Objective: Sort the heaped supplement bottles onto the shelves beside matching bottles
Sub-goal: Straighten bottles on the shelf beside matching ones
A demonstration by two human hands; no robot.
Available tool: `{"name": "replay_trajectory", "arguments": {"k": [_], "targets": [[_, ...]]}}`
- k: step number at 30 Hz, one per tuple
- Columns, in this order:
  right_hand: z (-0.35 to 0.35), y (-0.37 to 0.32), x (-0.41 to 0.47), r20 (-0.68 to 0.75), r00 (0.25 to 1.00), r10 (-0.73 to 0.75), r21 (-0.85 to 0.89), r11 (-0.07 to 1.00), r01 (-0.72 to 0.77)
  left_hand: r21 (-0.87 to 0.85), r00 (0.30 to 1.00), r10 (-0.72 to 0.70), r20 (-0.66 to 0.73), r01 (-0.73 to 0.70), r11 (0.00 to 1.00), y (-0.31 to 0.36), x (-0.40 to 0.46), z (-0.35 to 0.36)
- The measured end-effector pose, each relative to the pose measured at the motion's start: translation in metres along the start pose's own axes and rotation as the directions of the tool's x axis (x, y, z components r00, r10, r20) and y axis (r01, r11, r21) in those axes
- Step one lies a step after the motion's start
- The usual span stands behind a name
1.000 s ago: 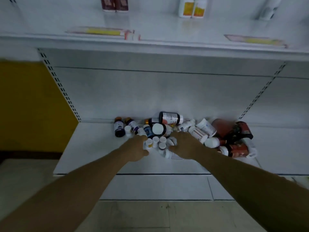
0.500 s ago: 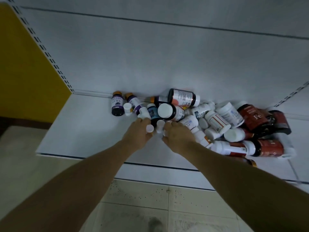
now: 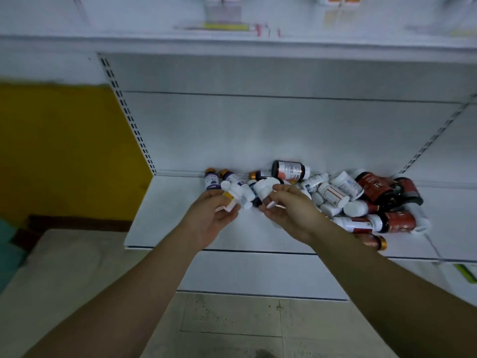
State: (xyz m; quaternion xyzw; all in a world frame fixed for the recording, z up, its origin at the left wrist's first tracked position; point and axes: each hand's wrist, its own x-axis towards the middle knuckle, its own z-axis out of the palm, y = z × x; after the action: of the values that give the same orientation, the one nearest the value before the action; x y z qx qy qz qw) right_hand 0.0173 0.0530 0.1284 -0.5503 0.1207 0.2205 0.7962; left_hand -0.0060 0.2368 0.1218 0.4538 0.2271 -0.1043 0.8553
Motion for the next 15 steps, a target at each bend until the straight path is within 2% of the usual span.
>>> {"name": "replay_trajectory", "arguments": {"k": [2,6,12,15], "targets": [[0.021,-0.004,-0.025,0.054,0.999,-0.006,0.111,0.994,0.000,0.068,0.994,0.022,0.107,-0.029,0.997,0.017,-0.034,0.002],[0.061,-0.020,-0.086,0.153,0.978,-0.141,0.130,0.984,0.122,0.136,0.953,0.088,0.291,-0.132,0.982,0.051,-0.092,0.004],[0.090,-0.063,-0.161,0.158,0.930,-0.330,0.185,0.936,0.301,0.256,0.857,0.184,0.481,-0.338,0.906,0.099,-0.163,0.025],[0.095,-0.089,-0.188,0.152,0.908,-0.390,0.227,0.908,0.352,0.247,0.818,0.229,0.528,-0.406,0.880,0.115,-0.186,0.044]]}}
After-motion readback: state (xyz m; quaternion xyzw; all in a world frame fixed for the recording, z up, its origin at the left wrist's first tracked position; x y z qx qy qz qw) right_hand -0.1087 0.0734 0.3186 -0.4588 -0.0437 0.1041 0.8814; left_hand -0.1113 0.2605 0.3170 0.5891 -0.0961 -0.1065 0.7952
